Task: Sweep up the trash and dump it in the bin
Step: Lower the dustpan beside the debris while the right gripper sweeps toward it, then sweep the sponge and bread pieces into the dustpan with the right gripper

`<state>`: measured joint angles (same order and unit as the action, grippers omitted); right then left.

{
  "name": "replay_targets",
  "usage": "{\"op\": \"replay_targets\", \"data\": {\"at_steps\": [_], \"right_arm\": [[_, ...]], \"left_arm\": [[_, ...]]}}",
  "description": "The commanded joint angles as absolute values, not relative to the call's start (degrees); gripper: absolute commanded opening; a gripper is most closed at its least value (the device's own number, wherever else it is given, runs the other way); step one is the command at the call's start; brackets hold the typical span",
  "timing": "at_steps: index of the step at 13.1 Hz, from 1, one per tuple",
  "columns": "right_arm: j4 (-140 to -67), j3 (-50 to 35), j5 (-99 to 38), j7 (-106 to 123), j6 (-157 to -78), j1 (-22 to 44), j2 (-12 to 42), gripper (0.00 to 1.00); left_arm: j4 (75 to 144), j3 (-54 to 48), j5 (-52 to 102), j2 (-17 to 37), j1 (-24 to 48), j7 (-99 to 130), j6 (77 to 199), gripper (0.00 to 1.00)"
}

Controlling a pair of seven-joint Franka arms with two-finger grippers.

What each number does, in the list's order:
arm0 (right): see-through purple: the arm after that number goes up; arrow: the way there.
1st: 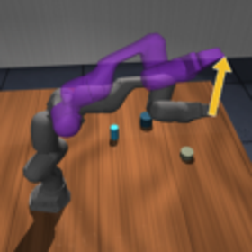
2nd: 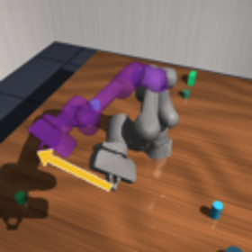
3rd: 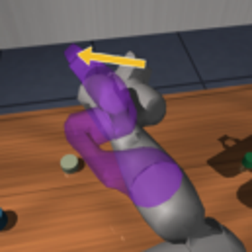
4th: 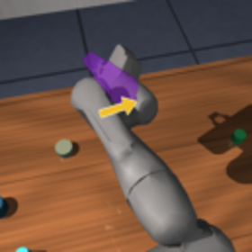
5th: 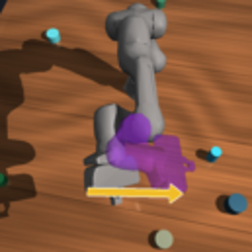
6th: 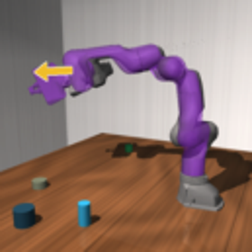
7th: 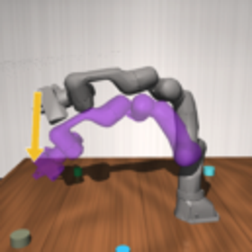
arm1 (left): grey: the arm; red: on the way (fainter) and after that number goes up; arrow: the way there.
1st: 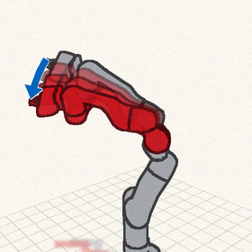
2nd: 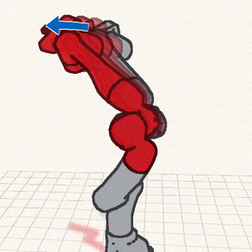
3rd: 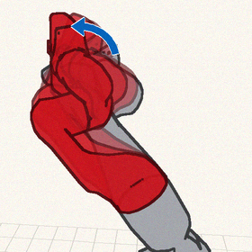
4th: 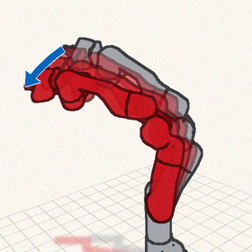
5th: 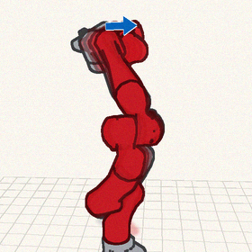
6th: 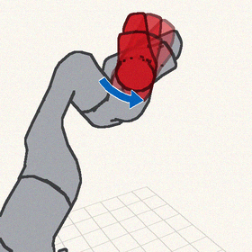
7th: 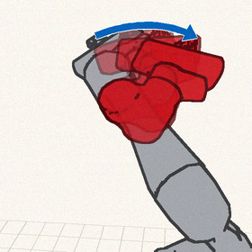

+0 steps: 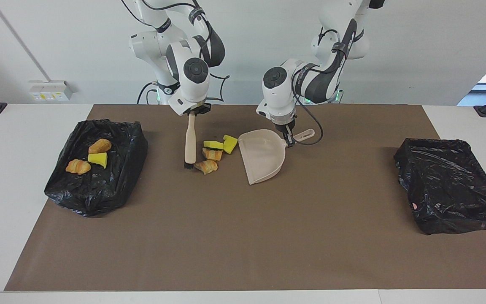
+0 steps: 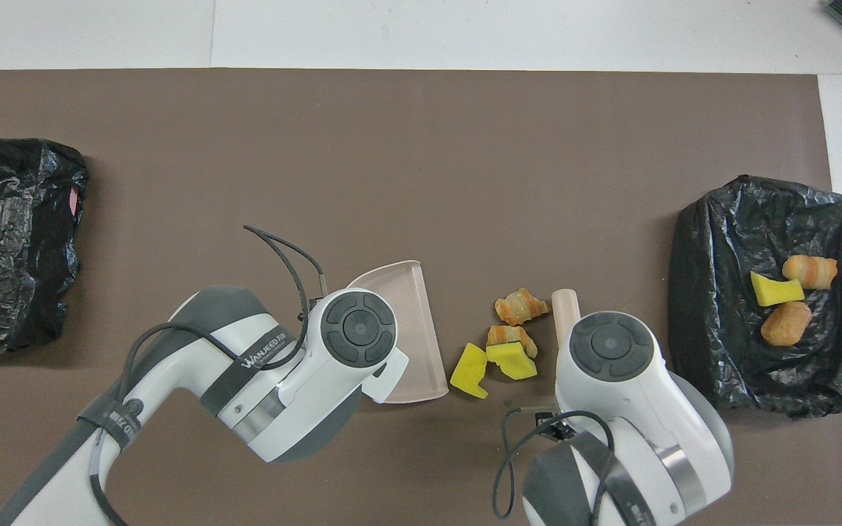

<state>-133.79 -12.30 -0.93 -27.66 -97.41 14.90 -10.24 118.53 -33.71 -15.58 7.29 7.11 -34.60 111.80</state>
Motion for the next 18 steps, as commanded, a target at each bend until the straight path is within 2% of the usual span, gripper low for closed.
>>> {"op": "replay_targets", "data": {"at_steps": [1,6,9,18], "right_arm": [[-138.16,-12.48,-3.32,-30.67,-98.96,16.61,-13.89,0.00],[-140.62,-12.48,-10.10,-28.84,-104.67,18.19,-12.66,0.00],[-140.28,-12.48,-13.79,-27.25,-109.68,19.33,-9.06,0.00],[-133.34,-12.48,-35.75,-24.69,-114.70,26.36,-4.75,0.00]], "left_arm": [[123.30,-33.49,-16.35,2.82,8.17,-35.42,111.80,0.00],[124.98,-34.19,-16.08,1.67,8.96,-34.63,113.03,0.00],[125.07,-34.36,-15.21,1.84,8.96,-28.94,113.55,0.00],[125.68,-34.54,-12.30,1.76,8.70,-28.12,113.47,0.00]]}}
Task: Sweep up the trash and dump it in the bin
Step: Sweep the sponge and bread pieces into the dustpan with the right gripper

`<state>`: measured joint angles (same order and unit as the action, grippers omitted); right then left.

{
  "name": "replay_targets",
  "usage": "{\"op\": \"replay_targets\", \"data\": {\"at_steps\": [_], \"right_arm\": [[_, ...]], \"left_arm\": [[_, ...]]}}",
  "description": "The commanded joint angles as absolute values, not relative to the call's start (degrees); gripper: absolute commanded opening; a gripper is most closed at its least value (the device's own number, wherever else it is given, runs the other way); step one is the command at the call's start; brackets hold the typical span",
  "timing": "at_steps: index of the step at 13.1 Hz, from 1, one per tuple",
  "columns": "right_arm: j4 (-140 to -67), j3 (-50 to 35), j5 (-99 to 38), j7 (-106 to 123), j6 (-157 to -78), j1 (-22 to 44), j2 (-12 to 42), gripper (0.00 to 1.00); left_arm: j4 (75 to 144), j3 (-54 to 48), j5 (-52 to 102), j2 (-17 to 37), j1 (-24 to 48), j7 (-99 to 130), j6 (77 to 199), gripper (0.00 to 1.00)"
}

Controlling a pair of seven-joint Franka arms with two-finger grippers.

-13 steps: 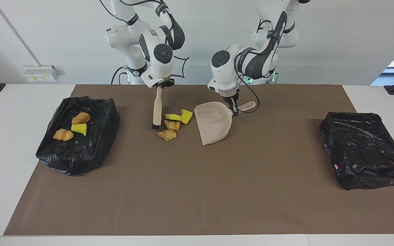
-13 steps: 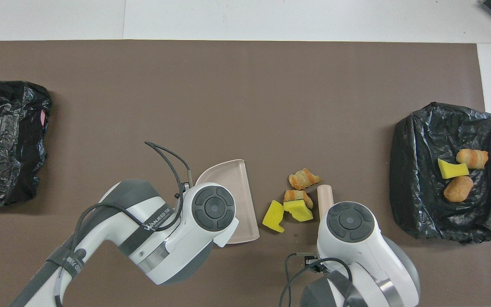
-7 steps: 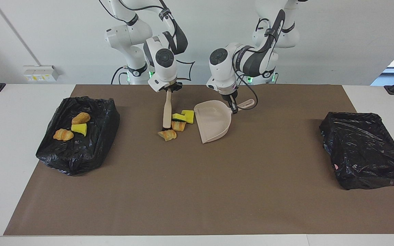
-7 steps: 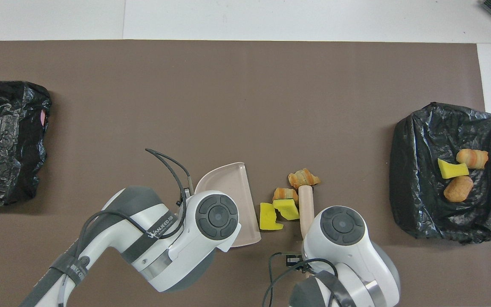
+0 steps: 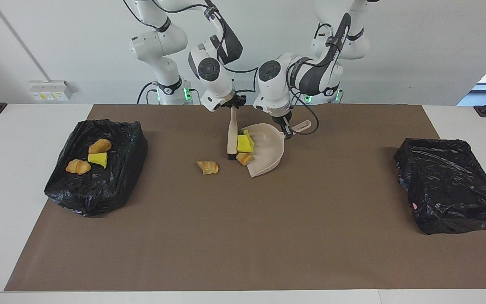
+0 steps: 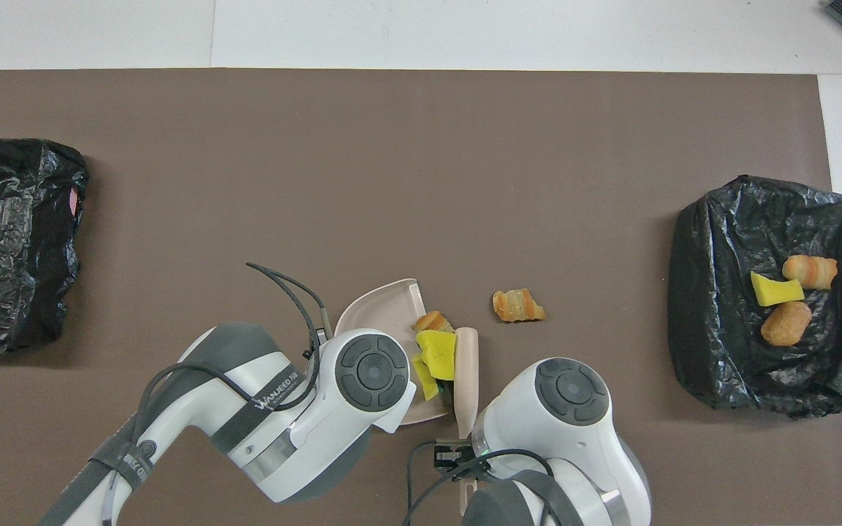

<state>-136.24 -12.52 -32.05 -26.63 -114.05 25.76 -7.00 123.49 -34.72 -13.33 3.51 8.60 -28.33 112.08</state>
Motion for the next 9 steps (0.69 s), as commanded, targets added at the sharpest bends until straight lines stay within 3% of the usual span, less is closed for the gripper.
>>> {"op": "replay_targets", "data": {"at_steps": [1,3,5,9], "right_arm": [[-131.68,-12.48,-36.47,-25.39,-114.70,27.06,-4.22,0.00],[-128.69,-12.39,-36.21,-26.36,-112.78,26.98,-4.65,0.00],[-126.48,-11.78,-33.94,-27.07,-106.12,26.28,-6.14,0.00],[-124.98,-11.51,-21.04,-26.72,-99.58,24.44,-8.26,0.00]], "left_arm": [[125.68,-34.54,-12.30,1.76,8.53,-28.12,113.47,0.00],[125.68,-34.54,-12.30,1.76,8.35,-28.21,113.55,0.00],[125.68,-34.54,-12.30,1.85,8.17,-28.30,113.64,0.00],[125.68,-34.37,-11.95,1.93,8.00,-28.30,113.91,0.00]]}}
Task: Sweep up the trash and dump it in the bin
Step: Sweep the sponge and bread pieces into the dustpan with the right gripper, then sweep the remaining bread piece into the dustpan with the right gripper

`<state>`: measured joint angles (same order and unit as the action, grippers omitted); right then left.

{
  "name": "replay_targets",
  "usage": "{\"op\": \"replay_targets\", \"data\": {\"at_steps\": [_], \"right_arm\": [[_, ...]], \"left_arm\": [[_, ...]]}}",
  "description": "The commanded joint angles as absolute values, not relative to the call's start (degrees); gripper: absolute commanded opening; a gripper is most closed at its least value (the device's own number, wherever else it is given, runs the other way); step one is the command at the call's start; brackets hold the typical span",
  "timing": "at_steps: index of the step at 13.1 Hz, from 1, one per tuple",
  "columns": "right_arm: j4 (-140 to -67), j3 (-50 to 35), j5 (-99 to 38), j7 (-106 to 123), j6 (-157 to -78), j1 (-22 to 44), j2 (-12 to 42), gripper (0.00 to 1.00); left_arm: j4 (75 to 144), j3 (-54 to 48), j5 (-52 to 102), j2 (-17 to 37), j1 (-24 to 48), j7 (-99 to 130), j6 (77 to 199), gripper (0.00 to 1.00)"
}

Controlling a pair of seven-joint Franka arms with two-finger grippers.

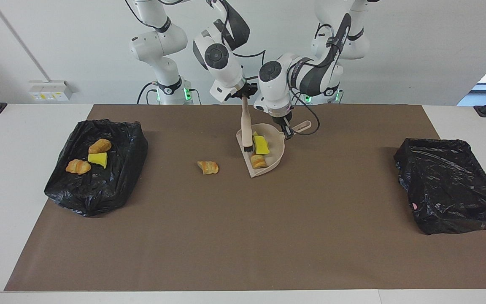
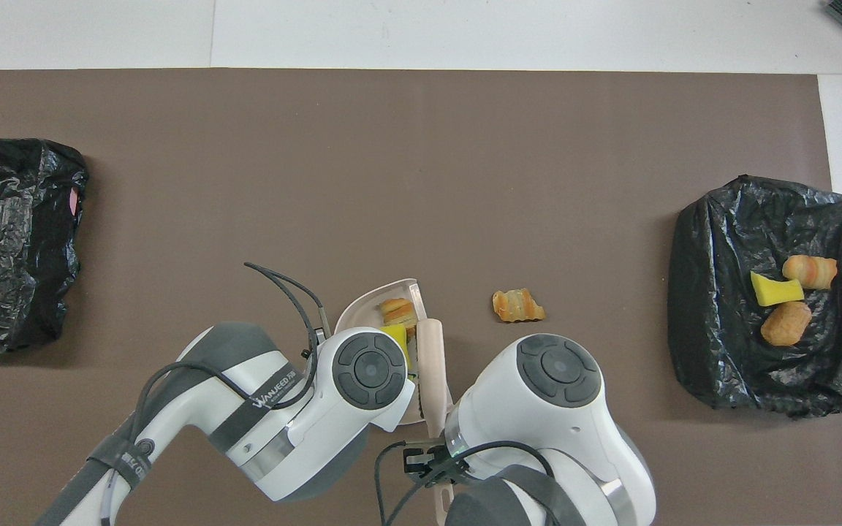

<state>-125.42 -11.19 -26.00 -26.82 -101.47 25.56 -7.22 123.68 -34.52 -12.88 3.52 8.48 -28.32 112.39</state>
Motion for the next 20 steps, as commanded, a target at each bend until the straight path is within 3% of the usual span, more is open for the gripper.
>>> {"op": "replay_targets", "data": {"at_steps": [1,7,11,14,20], "right_arm": [[-124.89,-11.51,-18.05,-26.46,-99.06,23.56,-8.09,0.00],[-124.37,-11.69,-0.03,-11.98,-98.61,14.61,-6.16,0.00],[-122.18,-11.95,10.01,-8.88,-100.81,10.03,0.60,0.00],[-123.74,-12.13,7.92,-6.60,-102.21,10.02,1.40,0.00],[-126.91,-12.22,-14.73,-5.80,-106.34,13.96,0.53,0.00]], "left_arm": [[125.68,-34.37,-11.87,2.02,7.91,-28.30,113.91,0.00],[125.68,-34.37,-11.60,2.28,7.47,-28.04,115.40,0.00],[125.68,-34.28,-10.99,2.37,7.38,-27.86,115.93,0.00],[125.68,-34.28,-10.99,2.37,7.38,-27.86,115.93,0.00],[125.68,-34.28,-10.99,2.37,7.38,-27.95,115.75,0.00]]}}
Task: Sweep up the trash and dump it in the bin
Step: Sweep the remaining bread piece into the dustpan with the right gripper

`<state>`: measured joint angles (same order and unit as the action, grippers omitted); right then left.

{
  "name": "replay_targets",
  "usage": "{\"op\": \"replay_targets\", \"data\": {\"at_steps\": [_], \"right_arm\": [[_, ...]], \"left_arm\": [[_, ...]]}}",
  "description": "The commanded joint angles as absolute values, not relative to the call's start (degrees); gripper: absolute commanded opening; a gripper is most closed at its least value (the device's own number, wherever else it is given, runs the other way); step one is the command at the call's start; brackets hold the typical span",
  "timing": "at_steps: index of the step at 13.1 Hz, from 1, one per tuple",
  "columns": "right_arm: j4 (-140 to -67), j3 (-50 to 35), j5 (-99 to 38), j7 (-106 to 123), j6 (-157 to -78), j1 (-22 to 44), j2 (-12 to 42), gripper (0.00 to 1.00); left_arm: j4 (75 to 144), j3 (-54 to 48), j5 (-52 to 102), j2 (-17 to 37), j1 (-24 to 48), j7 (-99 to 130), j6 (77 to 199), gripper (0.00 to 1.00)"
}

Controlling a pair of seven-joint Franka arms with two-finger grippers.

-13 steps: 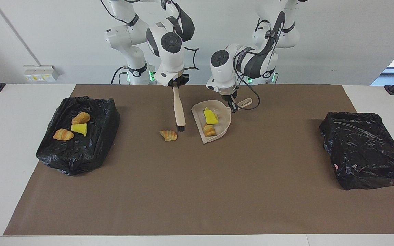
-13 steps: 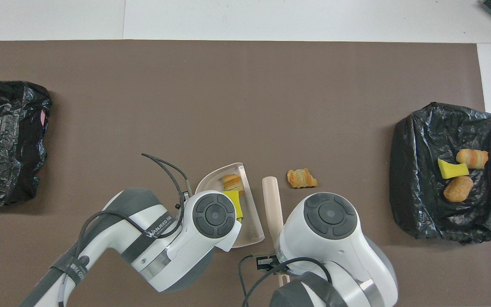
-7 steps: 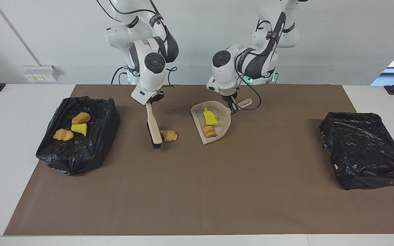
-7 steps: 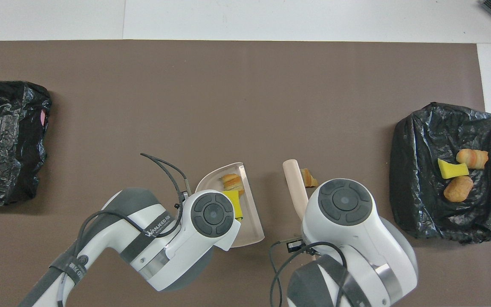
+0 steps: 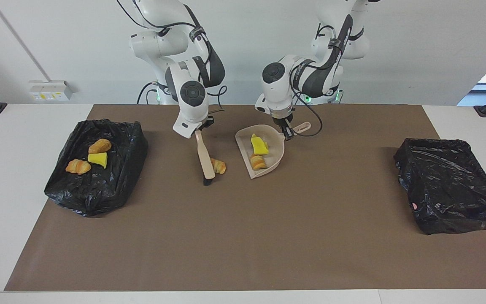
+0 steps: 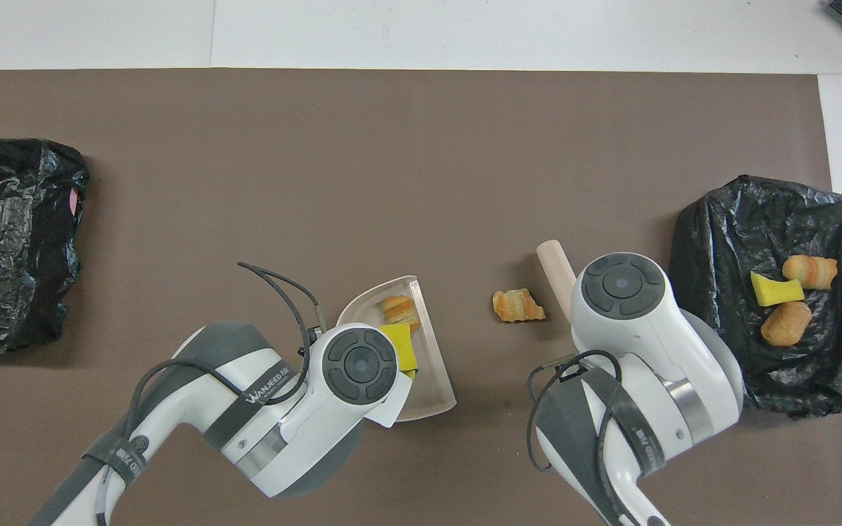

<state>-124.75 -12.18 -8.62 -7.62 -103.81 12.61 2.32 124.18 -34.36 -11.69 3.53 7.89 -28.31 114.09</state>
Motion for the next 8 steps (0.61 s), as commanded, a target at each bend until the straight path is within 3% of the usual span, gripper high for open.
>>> {"op": "replay_targets", "data": {"at_steps": [1,8], "right_arm": [[-127.70,-12.22,-18.94,-5.45,-107.57,15.28,0.18,0.00],[-128.41,-12.22,-37.17,-5.10,-110.39,19.77,-1.05,0.00]], "left_arm": [[125.68,-34.28,-10.99,2.37,7.03,-27.95,115.75,0.00],[125.68,-34.28,-10.99,2.37,6.94,-28.04,115.66,0.00]]}}
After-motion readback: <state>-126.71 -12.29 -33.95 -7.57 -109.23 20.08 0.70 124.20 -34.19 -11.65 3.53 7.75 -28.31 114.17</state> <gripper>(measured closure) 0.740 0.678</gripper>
